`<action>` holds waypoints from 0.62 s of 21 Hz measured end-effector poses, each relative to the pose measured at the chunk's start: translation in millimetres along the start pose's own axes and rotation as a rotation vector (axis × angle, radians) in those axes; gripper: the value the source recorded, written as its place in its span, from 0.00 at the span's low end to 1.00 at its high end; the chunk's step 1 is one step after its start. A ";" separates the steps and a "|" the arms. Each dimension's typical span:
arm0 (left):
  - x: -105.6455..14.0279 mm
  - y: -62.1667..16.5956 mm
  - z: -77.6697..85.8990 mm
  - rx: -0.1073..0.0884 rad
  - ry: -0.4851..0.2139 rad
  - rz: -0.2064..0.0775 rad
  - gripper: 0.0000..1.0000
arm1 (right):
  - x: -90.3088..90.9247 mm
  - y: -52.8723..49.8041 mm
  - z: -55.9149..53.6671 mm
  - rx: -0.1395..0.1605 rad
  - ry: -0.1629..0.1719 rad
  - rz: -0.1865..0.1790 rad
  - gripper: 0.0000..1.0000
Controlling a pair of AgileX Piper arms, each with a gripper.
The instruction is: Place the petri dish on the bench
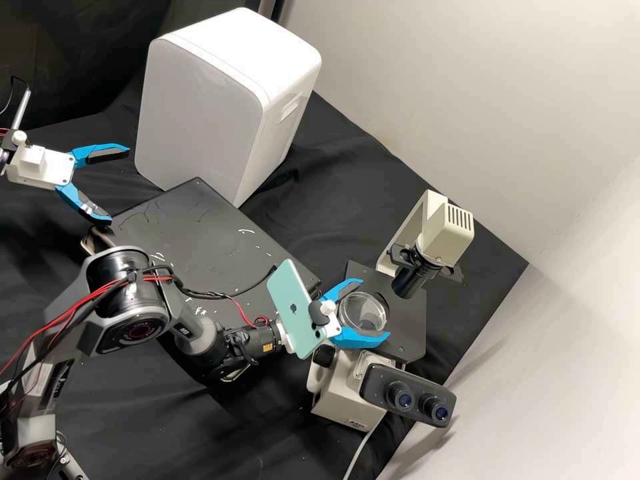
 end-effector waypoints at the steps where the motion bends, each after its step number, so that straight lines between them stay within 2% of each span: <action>1: 0.0 0.0 0.0 0.000 0.000 0.000 1.00 | -2.8 0.1 -0.1 0.003 0.000 0.001 0.00; 3: 0.0 0.0 0.0 0.000 0.000 0.000 1.00 | -7.1 1.8 -2.9 0.004 0.015 0.007 0.00; 4: 0.0 0.0 0.0 0.000 0.000 0.000 1.00 | -9.4 1.5 -2.6 0.005 0.012 0.004 0.00; 7: 0.1 -0.2 0.0 0.000 0.000 -0.001 1.00 | -17.7 1.9 -5.5 0.032 0.029 -0.007 0.00; 13: 0.1 -0.2 0.0 0.000 0.000 -0.001 1.00 | -45.8 4.6 -14.0 0.078 0.061 -0.029 0.00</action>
